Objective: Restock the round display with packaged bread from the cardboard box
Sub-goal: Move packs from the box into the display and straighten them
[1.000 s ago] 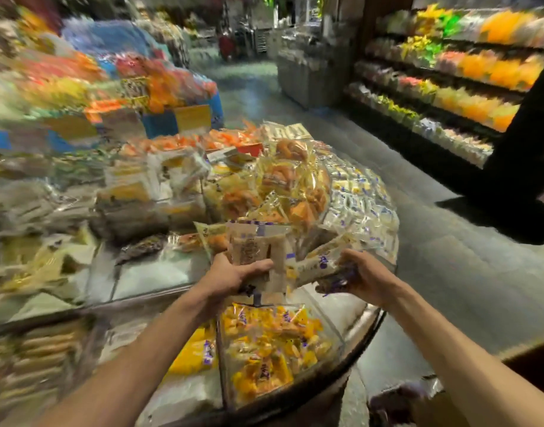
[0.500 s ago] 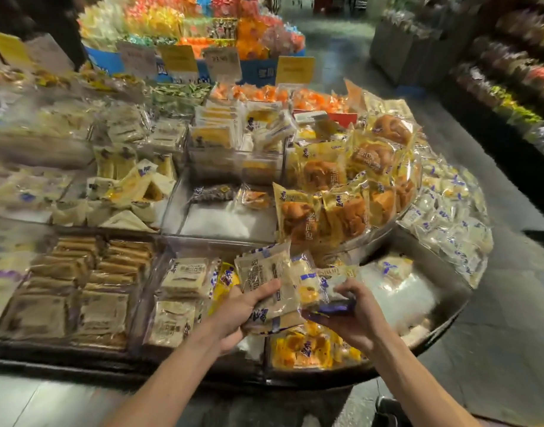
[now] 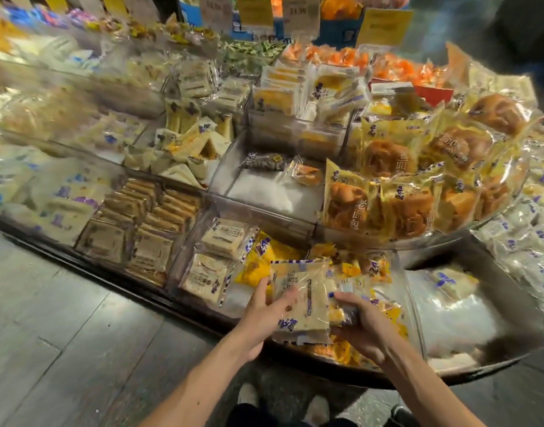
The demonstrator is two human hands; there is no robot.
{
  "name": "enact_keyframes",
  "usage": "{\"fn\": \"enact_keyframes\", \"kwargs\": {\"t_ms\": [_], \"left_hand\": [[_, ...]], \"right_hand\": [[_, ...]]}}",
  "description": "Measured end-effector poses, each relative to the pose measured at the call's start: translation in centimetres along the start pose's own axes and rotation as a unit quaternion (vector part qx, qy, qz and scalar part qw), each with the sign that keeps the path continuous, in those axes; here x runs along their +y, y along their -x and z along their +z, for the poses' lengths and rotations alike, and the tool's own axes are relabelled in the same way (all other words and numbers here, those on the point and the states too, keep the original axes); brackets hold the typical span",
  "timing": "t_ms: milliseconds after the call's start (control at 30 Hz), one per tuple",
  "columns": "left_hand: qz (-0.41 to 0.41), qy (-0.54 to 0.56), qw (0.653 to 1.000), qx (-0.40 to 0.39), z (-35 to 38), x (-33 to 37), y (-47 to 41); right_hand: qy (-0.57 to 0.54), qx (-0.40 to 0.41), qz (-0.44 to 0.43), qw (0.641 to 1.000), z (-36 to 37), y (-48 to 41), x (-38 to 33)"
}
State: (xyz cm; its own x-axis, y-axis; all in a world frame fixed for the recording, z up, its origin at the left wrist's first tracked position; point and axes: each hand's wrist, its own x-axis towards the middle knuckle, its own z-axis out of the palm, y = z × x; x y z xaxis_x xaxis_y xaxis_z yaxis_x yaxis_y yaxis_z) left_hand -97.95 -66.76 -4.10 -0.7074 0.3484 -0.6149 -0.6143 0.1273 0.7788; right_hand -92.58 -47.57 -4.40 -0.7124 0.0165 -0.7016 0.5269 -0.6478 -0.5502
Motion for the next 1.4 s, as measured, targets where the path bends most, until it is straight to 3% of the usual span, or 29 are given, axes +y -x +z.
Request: {"fn": "enact_keyframes", "kwargs": {"t_ms": [233,333,567,700,800,867,967,1100,1233,1333,1400], "left_hand": [[0.021,-0.032,0.998,0.048,-4.8,-0.7,-0.7],[0.058,0.029,0.995,0.071,-8.6,0.1,-1.3],[0.087,0.096,0.96,0.249,-18.4,-0.6,-5.3],[0.079,0.063,0.959,0.264,-20.5,-1.9,-7.0],[0.074,-0.035,0.953,0.292,-20.6,-2.5,-7.0],[0.068,-0.176,0.926,0.328,-20.4,-2.6,-6.8],[0.092,-0.351,0.855,0.371,-20.7,-3.3,-7.0],[0.167,-0.458,0.786,0.381,-22.2,-4.9,-8.2],[0.283,-0.557,0.703,0.339,-23.5,-5.6,-8.9],[0.281,-0.605,0.676,0.313,-23.7,-5.2,-9.0],[0.274,-0.605,0.682,0.308,-23.4,-4.4,-8.9]], "right_hand": [[0.025,0.064,0.005,0.998,1.7,-1.5,1.1],[-0.022,0.059,-0.002,0.998,3.3,-2.0,1.3],[-0.031,0.048,-0.023,0.998,7.3,-3.1,2.0],[-0.031,0.057,-0.039,0.997,8.7,-3.9,2.7],[-0.03,0.06,-0.048,0.997,9.6,-4.2,3.1],[-0.03,0.061,-0.05,0.996,10.0,-4.2,3.2],[-0.029,0.062,-0.056,0.996,10.5,-4.2,3.5],[-0.028,0.062,-0.058,0.996,11.1,-4.3,3.7],[-0.033,0.058,-0.062,0.996,11.9,-4.1,3.6],[-0.041,0.063,-0.066,0.995,12.5,-4.2,3.4],[-0.042,0.062,-0.066,0.995,12.8,-4.0,3.1]]}}
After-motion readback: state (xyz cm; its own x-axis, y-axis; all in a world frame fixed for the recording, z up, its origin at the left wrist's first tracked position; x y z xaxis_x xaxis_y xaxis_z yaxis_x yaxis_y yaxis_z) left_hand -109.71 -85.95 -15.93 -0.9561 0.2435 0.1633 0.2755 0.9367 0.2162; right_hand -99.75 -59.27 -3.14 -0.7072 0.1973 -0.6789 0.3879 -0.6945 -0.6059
